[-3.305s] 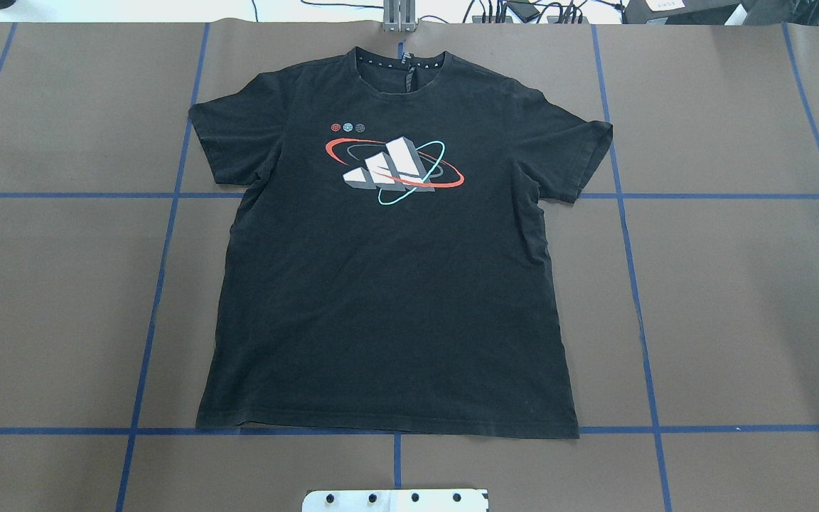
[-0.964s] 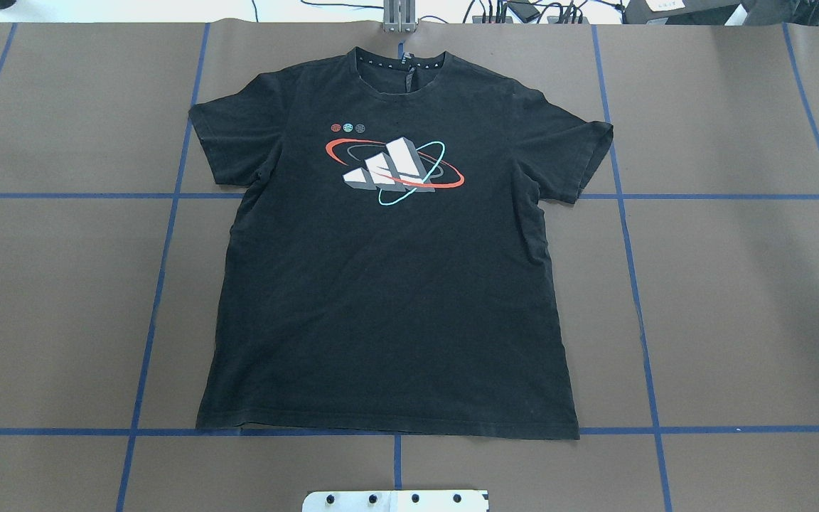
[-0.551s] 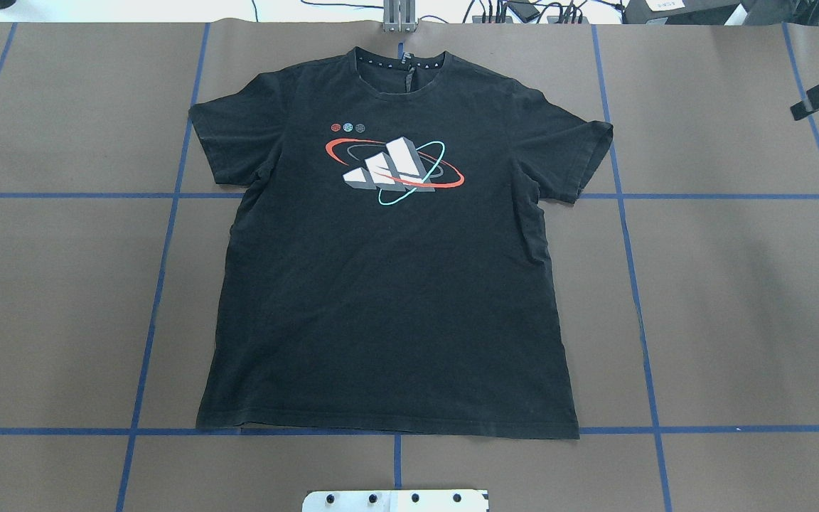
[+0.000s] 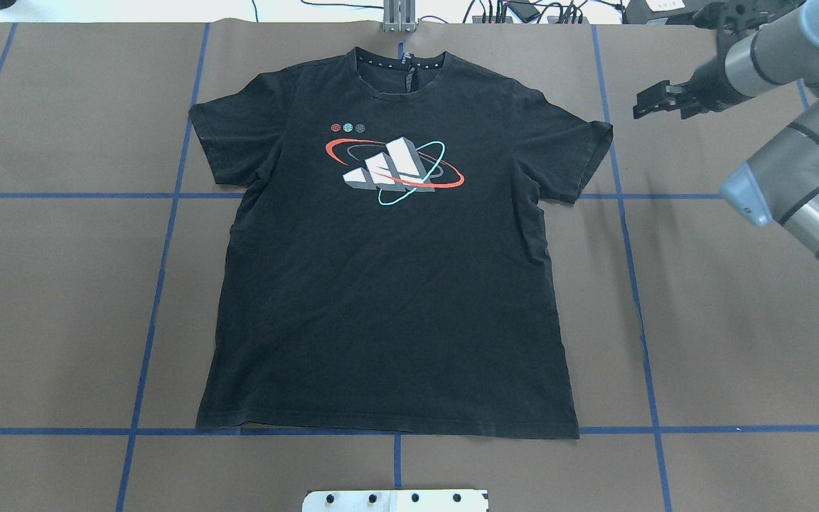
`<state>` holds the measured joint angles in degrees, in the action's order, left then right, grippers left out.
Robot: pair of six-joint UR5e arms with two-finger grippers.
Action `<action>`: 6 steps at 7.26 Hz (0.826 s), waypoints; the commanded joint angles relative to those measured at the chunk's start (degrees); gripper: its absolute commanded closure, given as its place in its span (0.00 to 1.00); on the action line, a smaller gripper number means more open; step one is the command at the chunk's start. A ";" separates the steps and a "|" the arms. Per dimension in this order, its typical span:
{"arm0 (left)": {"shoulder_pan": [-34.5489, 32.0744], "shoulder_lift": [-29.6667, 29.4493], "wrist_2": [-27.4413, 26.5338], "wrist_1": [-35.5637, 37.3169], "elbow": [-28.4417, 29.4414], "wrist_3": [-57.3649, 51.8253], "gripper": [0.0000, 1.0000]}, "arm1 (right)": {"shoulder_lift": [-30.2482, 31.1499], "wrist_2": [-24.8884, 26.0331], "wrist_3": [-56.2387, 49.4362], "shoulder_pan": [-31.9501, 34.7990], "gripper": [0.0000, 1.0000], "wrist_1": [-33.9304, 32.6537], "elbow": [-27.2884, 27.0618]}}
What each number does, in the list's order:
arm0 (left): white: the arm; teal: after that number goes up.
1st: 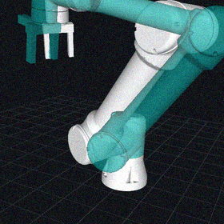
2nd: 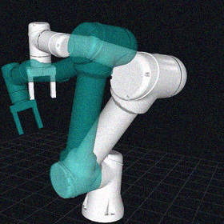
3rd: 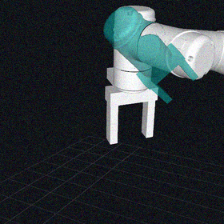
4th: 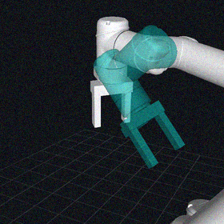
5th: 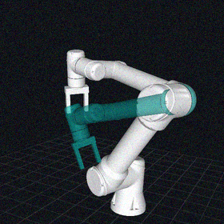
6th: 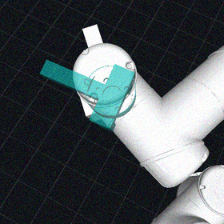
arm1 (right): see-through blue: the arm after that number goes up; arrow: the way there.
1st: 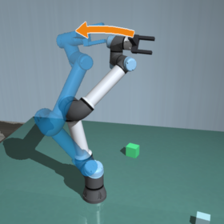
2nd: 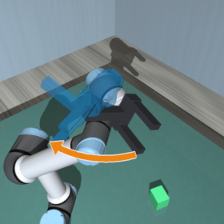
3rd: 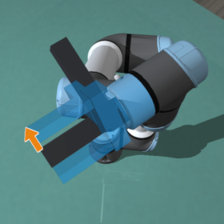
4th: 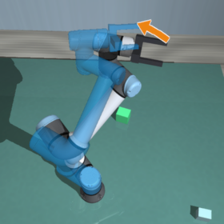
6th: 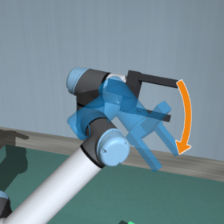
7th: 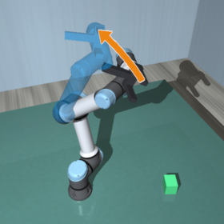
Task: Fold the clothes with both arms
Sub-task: 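Move the right gripper toward the shirt's shoulder farthest from the robot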
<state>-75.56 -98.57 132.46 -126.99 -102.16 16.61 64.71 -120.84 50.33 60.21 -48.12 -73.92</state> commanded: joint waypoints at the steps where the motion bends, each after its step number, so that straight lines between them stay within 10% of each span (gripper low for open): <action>1: 0.41 0.05 -0.01 -0.10 0.12 0.09 0.00 | -2.57 5.68 7.15 -4.21 0.07 6.98 6.23; 6: 0.50 0.13 -0.10 -0.10 0.12 0.00 0.00 | -5.30 9.13 7.15 -6.50 0.43 9.17 11.25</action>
<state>-75.06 -98.45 132.39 -127.09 -102.04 16.64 59.99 -112.56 57.50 54.34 -40.24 -64.09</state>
